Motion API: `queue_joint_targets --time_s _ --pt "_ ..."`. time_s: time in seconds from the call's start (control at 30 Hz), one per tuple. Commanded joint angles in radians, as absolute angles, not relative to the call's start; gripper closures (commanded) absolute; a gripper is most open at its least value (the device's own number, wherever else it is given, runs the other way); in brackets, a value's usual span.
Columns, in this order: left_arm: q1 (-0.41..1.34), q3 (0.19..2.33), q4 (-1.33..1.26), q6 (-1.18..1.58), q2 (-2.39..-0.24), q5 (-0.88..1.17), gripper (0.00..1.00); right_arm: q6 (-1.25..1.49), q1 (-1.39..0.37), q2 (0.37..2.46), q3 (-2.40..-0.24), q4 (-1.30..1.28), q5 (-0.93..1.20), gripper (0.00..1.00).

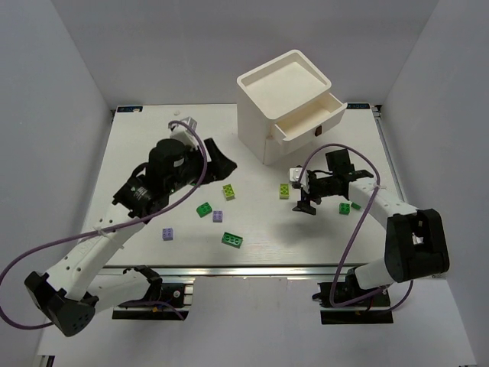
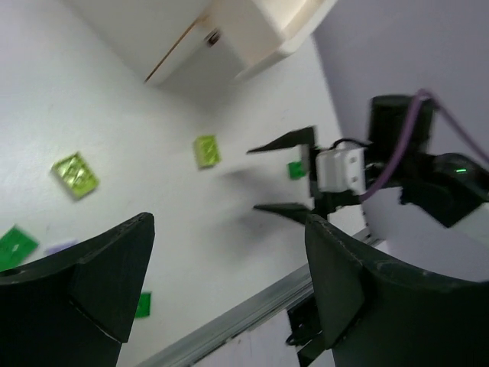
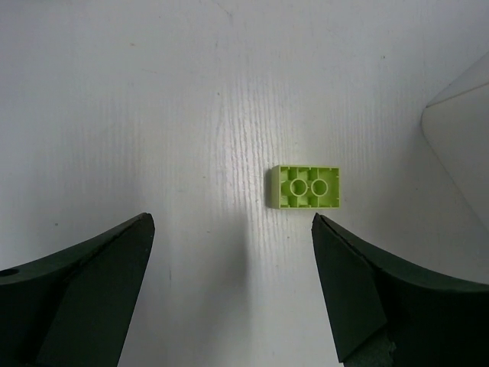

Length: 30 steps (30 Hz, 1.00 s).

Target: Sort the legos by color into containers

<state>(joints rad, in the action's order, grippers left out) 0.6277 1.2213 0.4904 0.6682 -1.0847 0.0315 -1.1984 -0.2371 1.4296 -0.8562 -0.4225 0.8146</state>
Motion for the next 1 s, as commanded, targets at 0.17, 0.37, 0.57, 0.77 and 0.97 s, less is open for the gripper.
queue_joint_targets --time_s 0.17,0.37,0.57,0.77,0.97 --pt "0.623 1.035 0.572 0.752 -0.956 -0.097 0.1 -1.284 -0.324 1.5 -0.974 -0.337 0.517 0.14" --pt "0.623 0.993 0.621 0.762 -0.927 -0.114 0.09 -1.256 -0.339 1.624 -1.163 -0.523 0.532 0.15" --pt "0.623 0.92 0.594 0.799 -0.879 -0.112 0.09 -1.351 -0.362 1.692 -1.204 -0.681 0.604 0.11" --pt "0.623 0.893 0.612 0.807 -0.842 -0.12 0.09 -1.347 -0.37 1.743 -1.24 -0.707 0.598 0.11" --pt "0.623 0.871 0.612 0.818 -0.821 -0.118 0.08 -1.221 -0.391 1.759 -1.23 -0.572 0.522 0.11"
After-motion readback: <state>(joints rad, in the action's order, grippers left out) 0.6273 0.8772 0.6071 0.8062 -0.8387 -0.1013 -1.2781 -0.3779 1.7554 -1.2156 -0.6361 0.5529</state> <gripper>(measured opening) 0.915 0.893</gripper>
